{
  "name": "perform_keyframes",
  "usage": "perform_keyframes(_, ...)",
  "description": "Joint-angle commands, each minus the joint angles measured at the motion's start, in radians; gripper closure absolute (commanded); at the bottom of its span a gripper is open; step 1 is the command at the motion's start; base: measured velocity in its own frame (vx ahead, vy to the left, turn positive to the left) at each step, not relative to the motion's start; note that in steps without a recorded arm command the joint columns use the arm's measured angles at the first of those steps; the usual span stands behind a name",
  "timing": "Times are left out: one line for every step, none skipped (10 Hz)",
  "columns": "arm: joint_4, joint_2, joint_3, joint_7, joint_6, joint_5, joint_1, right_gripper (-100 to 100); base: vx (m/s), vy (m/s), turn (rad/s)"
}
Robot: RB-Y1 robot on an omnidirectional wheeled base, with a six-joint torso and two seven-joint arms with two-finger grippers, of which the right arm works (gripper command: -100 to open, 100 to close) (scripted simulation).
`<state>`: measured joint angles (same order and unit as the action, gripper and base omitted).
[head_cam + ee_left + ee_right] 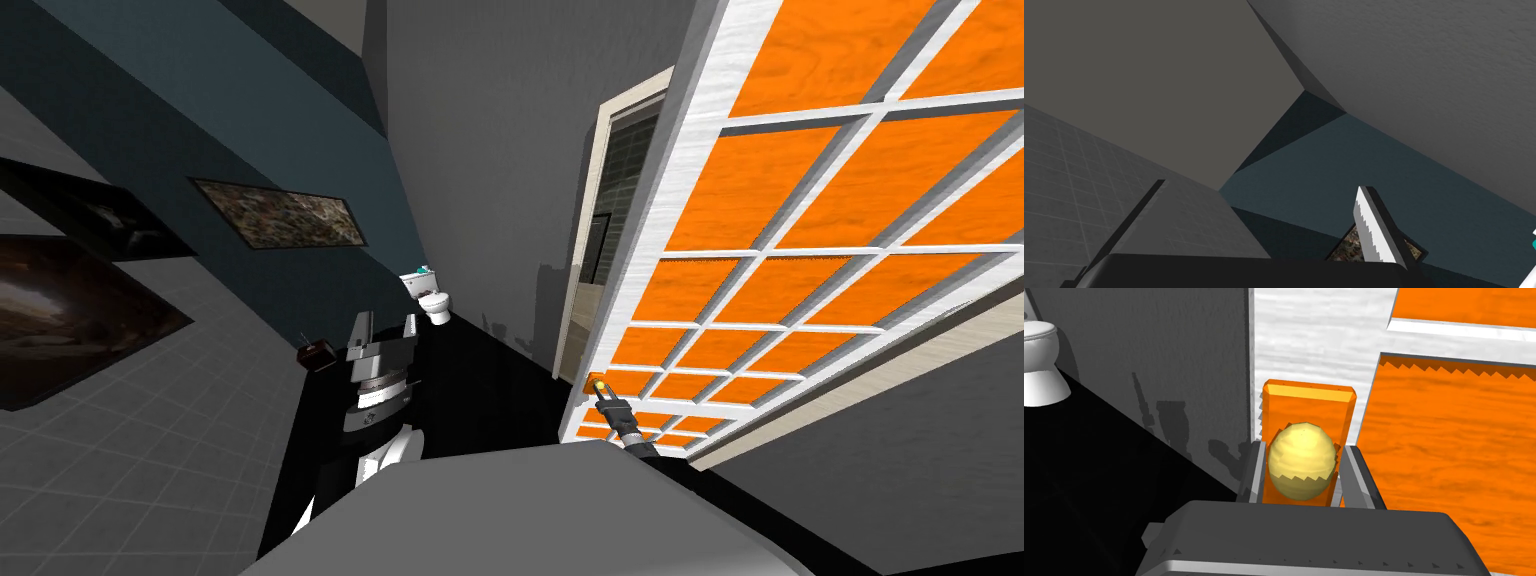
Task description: Pull the door open
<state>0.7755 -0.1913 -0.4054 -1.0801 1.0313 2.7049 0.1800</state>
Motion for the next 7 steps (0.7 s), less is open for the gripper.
perform_keyframes(-0.012,-0.009,0.007,0.026,0.014,-0.016,0.005,100,-0.272,0.005,-0.035)
perform_keyframes(-0.013,-0.009,0.004,0.014,0.014,-0.009,-0.005,100,-0.124,0.011,-0.013)
perform_keyframes(-0.028,-0.018,0.005,0.028,0.037,-0.024,0.001,100,-0.151,-0.071,0.130)
perform_keyframes(-0.034,-0.023,0.006,0.035,0.048,-0.031,0.002,100,-0.227,-0.060,0.170)
perform_keyframes(-0.041,-0.029,0.006,0.041,0.061,-0.038,0.004,100,-0.215,-0.044,0.101)
perform_keyframes(-0.048,-0.035,0.007,0.048,0.074,-0.046,0.006,100,-0.201,-0.058,0.122)
perform_keyframes(-0.055,-0.041,0.007,0.055,0.087,-0.053,0.008,100,-0.214,-0.083,0.132)
